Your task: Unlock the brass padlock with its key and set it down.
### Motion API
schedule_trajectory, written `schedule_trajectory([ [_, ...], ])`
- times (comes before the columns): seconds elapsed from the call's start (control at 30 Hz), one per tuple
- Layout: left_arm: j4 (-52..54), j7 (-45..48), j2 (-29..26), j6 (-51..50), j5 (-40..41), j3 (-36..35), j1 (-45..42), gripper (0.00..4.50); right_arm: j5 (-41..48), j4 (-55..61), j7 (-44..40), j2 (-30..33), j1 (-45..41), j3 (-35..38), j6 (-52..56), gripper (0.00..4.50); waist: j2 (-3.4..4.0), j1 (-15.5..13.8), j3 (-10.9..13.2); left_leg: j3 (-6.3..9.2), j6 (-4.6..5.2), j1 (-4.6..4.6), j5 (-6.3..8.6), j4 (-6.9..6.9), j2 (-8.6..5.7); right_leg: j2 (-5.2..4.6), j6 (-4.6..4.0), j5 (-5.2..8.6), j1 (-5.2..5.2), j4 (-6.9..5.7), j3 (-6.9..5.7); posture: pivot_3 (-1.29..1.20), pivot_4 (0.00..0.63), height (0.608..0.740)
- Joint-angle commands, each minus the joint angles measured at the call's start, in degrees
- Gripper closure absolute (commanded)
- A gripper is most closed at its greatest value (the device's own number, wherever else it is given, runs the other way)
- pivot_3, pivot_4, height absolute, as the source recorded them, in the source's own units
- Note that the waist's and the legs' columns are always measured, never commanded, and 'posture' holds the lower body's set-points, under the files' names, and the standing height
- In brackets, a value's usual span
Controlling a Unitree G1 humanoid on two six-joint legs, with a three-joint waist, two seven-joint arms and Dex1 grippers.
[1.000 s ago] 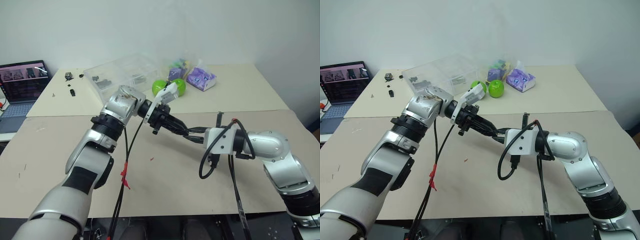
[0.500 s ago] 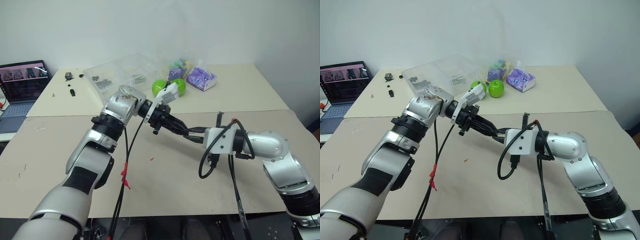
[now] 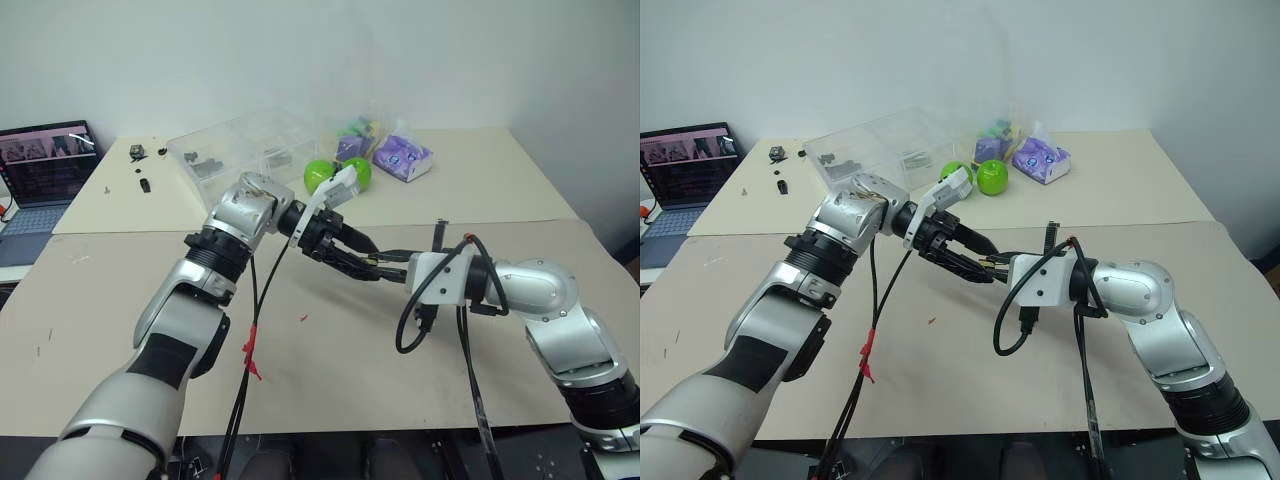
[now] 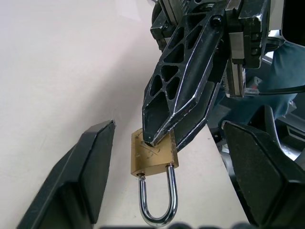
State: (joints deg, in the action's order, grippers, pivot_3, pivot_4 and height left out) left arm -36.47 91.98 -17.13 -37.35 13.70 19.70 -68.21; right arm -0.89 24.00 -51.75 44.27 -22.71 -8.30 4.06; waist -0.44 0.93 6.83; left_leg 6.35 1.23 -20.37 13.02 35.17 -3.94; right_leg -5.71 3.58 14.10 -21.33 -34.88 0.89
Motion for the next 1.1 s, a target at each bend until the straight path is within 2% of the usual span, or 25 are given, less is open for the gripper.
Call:
schedule_trajectory([
  [0.03, 1.5, 0.2, -1.0, 0.7, 0.8, -2.1, -2.2, 0.80, 0.3, 0.4, 0.9, 0.0, -0.7, 1.9, -0.3, 4.38, 0.00, 0.0, 0.0, 0.00, 0.00, 0.00, 0.00, 0.00, 0.00, 0.00, 0.00, 0.00, 0.00, 0.00, 0.00, 0.00, 0.150, 0.740],
  [0.37, -6.1, -7.0, -5.3, 4.8, 0.7, -10.4, -6.7, 0.80, 4.2, -0.8, 0.2, 0.0, -1.3, 4.2, 3.3, 4.38, 0.00, 0.0, 0.0, 0.01, 0.00, 0.04, 0.00, -0.03, 0.03, 0.02, -0.01, 0.00, -0.01, -0.01, 0.01, 0.00, 0.150, 0.740],
  [0.5, -6.4, -9.8, -5.6, 6.5, 0.1, -12.0, -5.5, 0.80, 4.7, -0.7, 0.0, -0.2, -1.8, 4.0, 3.9, 4.38, 0.00, 0.0, 0.0, 0.01, 0.00, 0.04, 0.00, -0.04, 0.03, 0.02, -0.01, 0.00, -0.01, -0.01, 0.00, 0.00, 0.150, 0.740],
  [0.53, -6.0, -10.4, -5.5, 6.8, 0.0, -12.1, -4.9, 1.35, 4.9, -0.7, 0.0, -0.2, -1.9, 4.0, 4.0, 4.38, 0.01, 0.0, 0.0, 0.01, 0.00, 0.05, 0.00, -0.07, 0.04, 0.02, 0.00, -0.01, -0.01, 0.00, 0.00, 0.00, 0.150, 0.740],
  [0.6, -4.2, -10.6, -5.3, 7.2, 0.2, -11.8, -3.0, 1.88, 5.3, -0.5, 0.0, -0.4, -2.4, 3.9, 4.6, 4.38, 0.07, 0.0, 0.0, 0.01, 0.00, 0.14, 0.00, -0.17, 0.05, 0.02, 0.00, -0.01, 0.03, 0.02, 0.00, 0.00, 0.150, 0.740],
  [0.7, -1.6, -10.8, -4.7, 6.2, 0.8, -11.7, -0.8, 3.08, 5.7, -0.2, 0.0, -0.5, -2.9, 3.9, 5.2, 4.38, 0.19, -0.1, -0.1, 0.00, 0.00, 0.22, 0.00, -0.31, 0.24, 0.21, -0.01, -0.01, 0.05, 0.04, -0.01, 0.00, 0.150, 0.740],
  [0.73, -0.7, -11.3, -4.3, 5.5, 1.2, -11.9, -0.3, 3.33, 5.8, -0.1, 0.0, -0.5, -2.9, 3.9, 5.3, 4.38, 0.18, -0.1, -0.1, 0.01, 0.02, 0.21, 0.01, -0.30, 0.34, 0.32, -0.01, -0.01, 0.04, 0.03, -0.02, 0.00, 0.150, 0.740],
  [0.83, 2.5, -12.1, -3.3, 3.0, 2.2, -12.0, 1.6, 4.45, 5.9, 0.1, 0.0, -0.5, -2.9, 3.9, 5.7, 4.38, 0.19, -0.1, -0.1, 0.01, 0.10, 0.21, 0.06, -0.31, 0.61, 0.56, -0.03, -0.02, 0.01, 0.00, -0.07, 0.00, 0.150, 0.740],
  [1.1, 10.1, -14.3, -2.0, -2.7, 4.2, -11.1, 5.7, 4.45, 5.6, 0.5, 0.4, -0.6, -2.9, 4.0, 6.3, 4.38, 0.24, 0.2, -0.1, -0.05, 0.12, 0.27, 0.07, -0.31, 0.73, 0.66, -0.06, -0.04, 0.01, -0.02, -0.03, 0.00, 0.150, 0.740],
])
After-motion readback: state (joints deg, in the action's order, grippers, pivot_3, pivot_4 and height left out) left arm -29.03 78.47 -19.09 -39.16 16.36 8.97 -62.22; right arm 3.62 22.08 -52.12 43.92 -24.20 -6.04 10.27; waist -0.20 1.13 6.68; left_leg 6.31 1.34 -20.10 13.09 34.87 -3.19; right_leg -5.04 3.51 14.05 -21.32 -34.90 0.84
